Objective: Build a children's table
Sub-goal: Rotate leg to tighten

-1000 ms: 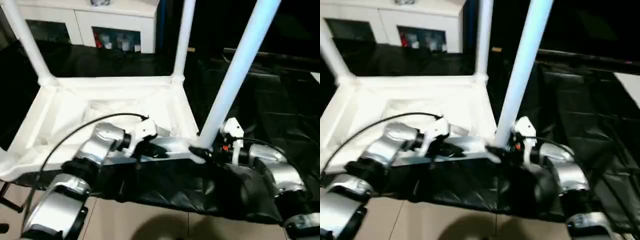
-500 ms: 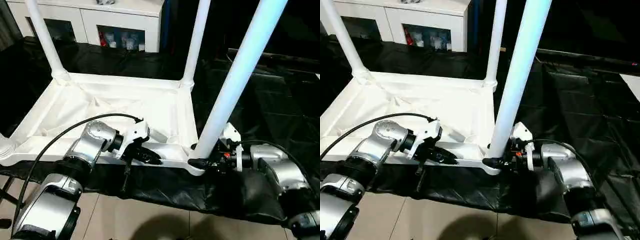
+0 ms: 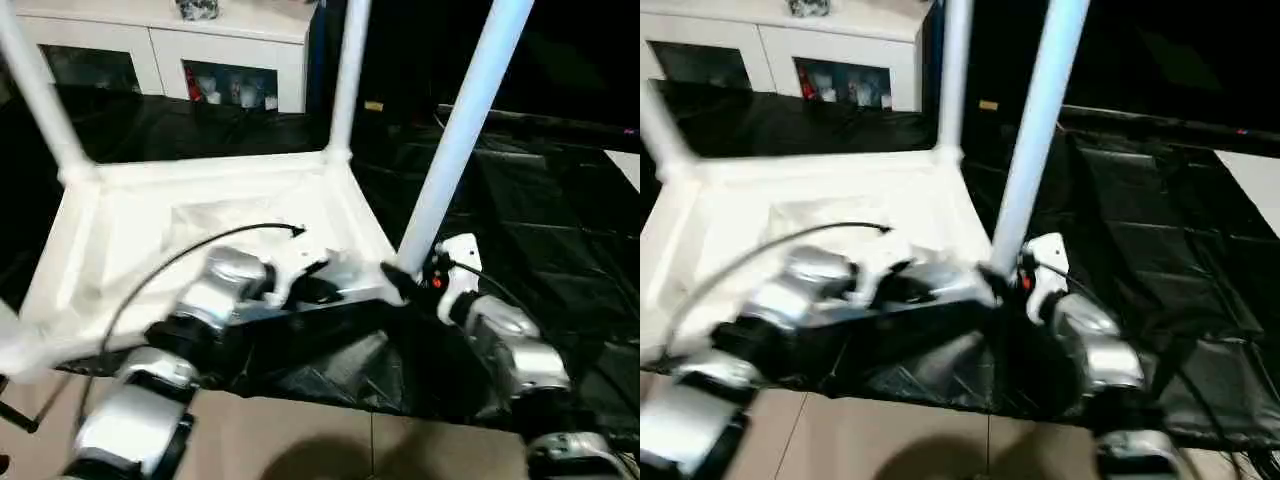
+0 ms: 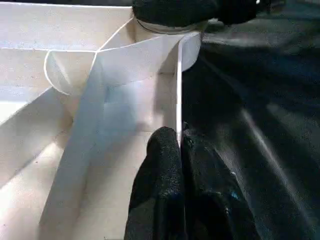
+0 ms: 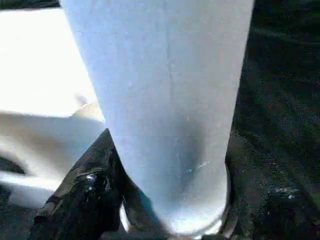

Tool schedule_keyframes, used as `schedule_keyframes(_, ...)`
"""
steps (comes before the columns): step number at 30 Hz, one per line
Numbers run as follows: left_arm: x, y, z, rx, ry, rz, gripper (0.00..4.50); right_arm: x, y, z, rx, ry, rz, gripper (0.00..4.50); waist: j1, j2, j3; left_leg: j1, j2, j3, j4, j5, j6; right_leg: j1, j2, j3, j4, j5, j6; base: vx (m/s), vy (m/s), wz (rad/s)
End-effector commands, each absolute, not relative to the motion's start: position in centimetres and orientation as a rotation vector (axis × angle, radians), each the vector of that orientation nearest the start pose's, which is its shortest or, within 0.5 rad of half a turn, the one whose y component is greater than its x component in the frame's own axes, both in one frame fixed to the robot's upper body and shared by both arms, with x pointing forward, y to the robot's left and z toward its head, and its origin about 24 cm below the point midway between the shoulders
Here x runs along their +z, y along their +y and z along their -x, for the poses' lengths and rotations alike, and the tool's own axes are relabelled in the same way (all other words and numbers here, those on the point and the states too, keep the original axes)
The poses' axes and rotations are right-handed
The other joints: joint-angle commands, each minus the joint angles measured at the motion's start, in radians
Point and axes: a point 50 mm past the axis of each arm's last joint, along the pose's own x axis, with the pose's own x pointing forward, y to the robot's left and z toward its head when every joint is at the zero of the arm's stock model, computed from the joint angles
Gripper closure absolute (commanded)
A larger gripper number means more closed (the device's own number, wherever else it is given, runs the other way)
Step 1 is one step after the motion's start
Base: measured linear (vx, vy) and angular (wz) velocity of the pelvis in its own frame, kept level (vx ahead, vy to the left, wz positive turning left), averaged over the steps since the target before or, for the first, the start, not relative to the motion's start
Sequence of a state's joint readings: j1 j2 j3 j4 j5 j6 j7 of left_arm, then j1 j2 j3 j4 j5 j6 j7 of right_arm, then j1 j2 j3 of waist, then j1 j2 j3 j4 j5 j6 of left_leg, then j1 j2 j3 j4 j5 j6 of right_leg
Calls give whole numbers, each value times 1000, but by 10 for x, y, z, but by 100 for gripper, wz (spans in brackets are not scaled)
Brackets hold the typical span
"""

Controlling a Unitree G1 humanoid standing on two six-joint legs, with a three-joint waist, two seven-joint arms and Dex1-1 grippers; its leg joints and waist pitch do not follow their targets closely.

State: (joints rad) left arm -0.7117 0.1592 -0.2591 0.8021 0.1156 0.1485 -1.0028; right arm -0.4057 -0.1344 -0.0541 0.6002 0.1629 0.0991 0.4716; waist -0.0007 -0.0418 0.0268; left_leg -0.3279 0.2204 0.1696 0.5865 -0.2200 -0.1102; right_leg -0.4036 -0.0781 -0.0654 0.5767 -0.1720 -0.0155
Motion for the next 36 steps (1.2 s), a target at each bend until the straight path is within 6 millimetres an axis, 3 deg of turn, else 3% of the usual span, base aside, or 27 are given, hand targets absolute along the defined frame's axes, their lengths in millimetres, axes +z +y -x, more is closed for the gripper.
schedule_keyframes(1, 36, 39, -323, -1285, 459, -328, 450, 2, -96, -310, 598, 335, -24, 195, -5, 2, -30, -7, 1, -1, -84, -328, 34, 27, -48, 26, -99, -542, -99, 0, 0, 0)
schedule_keyframes(3, 35, 36, -322, -1281, 458, -329, 450, 4, -88, -309, 622, 315, 15, 195, -7, 1, -31, -9, 1, -1, -84, -329, 33, 26, -49, 26, -99, -545, -95, 0, 0, 0)
schedule_keyframes(5, 36, 36, -322, -1277, 456, -332, 450, 7, -86, -311, 624, 279, 11, 126, -9, -1, -30, -9, -2, -1, -83, -335, 44, 25, -50, 26, -102, -564, -88, 0, 0, 0)
schedule_keyframes(7, 36, 37, -322, -1274, 456, -333, 450, 9, -87, -312, 618, 266, -1, 119, -11, 0, -30, -10, 0, -2, -84, -335, 47, 23, -51, 27, -102, -560, -90, 0, 0, 0)
schedule_keyframes(11, 39, 52, -323, -1317, 438, -331, 450, 15, -111, -312, 666, 225, 3, 79, -11, -2, -33, -16, 4, -2, -86, -317, 61, 30, -51, 30, -95, -490, -111, 0, 0, 0)
schedule_keyframes(15, 42, 65, -319, -1407, 406, -314, 450, 19, -130, -310, 743, 224, 38, 77, -11, -2, -40, -20, 6, 5, -81, -243, 83, 40, -50, 37, -75, -330, -175, 14, -3, 1)
schedule_keyframes(17, 43, 78, -317, -1445, 414, -316, 450, 23, -142, -306, 826, 218, 66, 77, -8, -1, -46, -18, 8, 13, -73, -161, 114, 45, -50, 40, -58, -178, -235, 64, -17, 6)
schedule_keyframes(18, 44, 81, -317, -1457, 417, -317, 450, 25, -145, -305, 855, 214, 69, 77, -7, 0, -46, -16, 8, 14, -71, -151, 124, 45, -49, 40, -55, -152, -250, 74, -22, 5)
schedule_keyframes(20, 46, 93, -316, -1498, 425, -331, 450, 31, -155, -301, 958, 221, 66, 77, -4, -1, -53, -26, 5, 14, -64, -67, 162, 59, -47, 40, -35, -21, -285, 68, -19, 3)
schedule_keyframes(23, 49, 101, -316, -1527, 425, -325, 450, 34, -163, -296, 1051, 248, 74, 77, 3, -3, -57, -25, 5, 16, -55, -3, 206, 61, -48, 42, -19, 86, -316, 0, 0, 0)
schedule_keyframes(25, 51, 106, -316, -1550, 434, -320, 450, 36, -168, -294, 1116, 279, 67, 93, 7, -3, -54, -21, 8, 17, -55, 1, 218, 57, -48, 40, -20, 77, -322, 0, 0, 0)
schedule_keyframes(27, 53, 110, -316, -1570, 442, -321, 450, 38, -170, -292, 1165, 302, 59, 109, 10, -3, -52, -20, 10, 16, -57, -25, 208, 57, -49, 39, -24, 22, -317, 0, 0, 0)
schedule_keyframes(29, 54, 112, -315, -1589, 444, -324, 450, 39, -171, -290, 1204, 319, 52, 113, 14, 0, -46, -19, 13, 17, -61, -79, 174, 55, -48, 38, -32, -65, -303, 0, 0, 0)
schedule_keyframes(30, 55, 113, -315, -1598, 448, -319, 450, 39, -171, -289, 1224, 329, 51, 144, 16, 0, -46, -18, 16, 17, -63, -90, 164, 54, -48, 38, -34, -81, -299, 0, 0, 0)
schedule_keyframes(32, 56, 115, -314, -1621, 457, -317, 450, 39, -170, -287, 1263, 352, 52, 151, 21, 4, -44, -18, 17, 19, -63, -109, 131, 53, -46, 38, -34, -104, -288, 0, 0, 0)
schedule_keyframes(36, 56, 117, -314, -1646, 469, -326, 450, 36, -167, -283, 1308, 372, 43, 179, 31, 5, -44, -18, 14, 19, -63, -119, 109, 53, -46, 38, -34, -118, -272, 0, 0, 0)
